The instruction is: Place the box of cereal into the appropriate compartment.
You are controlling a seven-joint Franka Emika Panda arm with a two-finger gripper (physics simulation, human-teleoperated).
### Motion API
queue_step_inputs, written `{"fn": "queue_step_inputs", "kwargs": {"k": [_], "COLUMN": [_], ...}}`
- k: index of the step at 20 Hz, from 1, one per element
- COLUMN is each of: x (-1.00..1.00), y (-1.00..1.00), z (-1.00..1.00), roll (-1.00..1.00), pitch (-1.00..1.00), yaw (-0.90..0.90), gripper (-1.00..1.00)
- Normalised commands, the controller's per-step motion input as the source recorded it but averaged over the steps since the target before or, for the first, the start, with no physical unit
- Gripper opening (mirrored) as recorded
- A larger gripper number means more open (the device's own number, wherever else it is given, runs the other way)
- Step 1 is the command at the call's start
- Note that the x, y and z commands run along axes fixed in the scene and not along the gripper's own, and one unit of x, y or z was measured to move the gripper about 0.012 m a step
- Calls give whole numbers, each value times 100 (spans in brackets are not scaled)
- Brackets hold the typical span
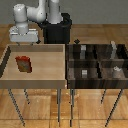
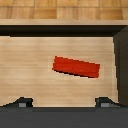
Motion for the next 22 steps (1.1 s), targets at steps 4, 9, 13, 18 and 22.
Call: {"fn": "queue_step_inputs", "kwargs": {"k": [4,9,13,18,22], "x": [100,0,-25,0,0], "y": [0,-20,0,0,0], "z": [0,0,0,0,0], "roll": [0,0,0,0,0], "pitch": [0,0,0,0,0], "yaw": [0,0,4,12,92], "gripper": [100,100,100,100,100]}}
